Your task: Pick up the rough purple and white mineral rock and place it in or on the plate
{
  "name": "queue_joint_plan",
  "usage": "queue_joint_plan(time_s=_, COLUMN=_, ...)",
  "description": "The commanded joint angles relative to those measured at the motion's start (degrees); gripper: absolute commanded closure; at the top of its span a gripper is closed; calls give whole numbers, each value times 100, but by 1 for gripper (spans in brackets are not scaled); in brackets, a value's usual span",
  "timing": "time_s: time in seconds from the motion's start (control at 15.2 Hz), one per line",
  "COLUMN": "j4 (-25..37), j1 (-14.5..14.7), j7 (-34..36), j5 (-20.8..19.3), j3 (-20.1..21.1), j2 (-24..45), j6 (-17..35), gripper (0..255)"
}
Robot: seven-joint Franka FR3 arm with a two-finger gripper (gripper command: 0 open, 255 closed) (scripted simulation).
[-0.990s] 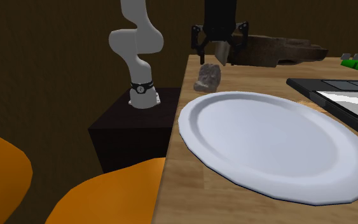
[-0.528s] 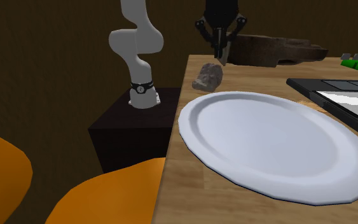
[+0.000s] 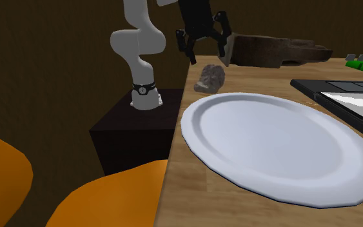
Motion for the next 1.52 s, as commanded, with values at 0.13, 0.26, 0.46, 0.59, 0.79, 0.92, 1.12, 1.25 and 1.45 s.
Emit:
queue_joint_plan(time_s=0.13, j4=-497, j1=105, j7=-105, j5=396, j3=6, j2=-88, j6=716, gripper=0)
queue_joint_plan(time_s=0.26, j4=-536, j1=122, j7=-129, j5=451, j3=68, j2=57, j6=908, gripper=0)
queue_joint_plan(time_s=0.46, j4=-578, j1=145, j7=-161, j5=520, j3=148, j2=254, j6=1158, gripper=0)
queue_joint_plan(time_s=0.59, j4=-577, j1=145, j7=-161, j5=520, j3=148, j2=255, j6=1159, gripper=0)
queue_joint_plan(time_s=0.79, j4=-577, j1=145, j7=-161, j5=520, j3=148, j2=255, j6=1159, gripper=0)
queue_joint_plan(time_s=0.92, j4=-577, j1=145, j7=-161, j5=519, j3=147, j2=254, j6=1157, gripper=0)
queue_joint_plan(time_s=1.12, j4=-577, j1=145, j7=-160, j5=519, j3=147, j2=253, j6=1157, gripper=255)
queue_joint_plan(time_s=1.25, j4=-577, j1=145, j7=-161, j5=519, j3=147, j2=253, j6=1157, gripper=255)
queue_joint_plan(time_s=1.45, j4=-577, j1=145, j7=-161, j5=519, j3=147, j2=253, j6=1157, gripper=255)
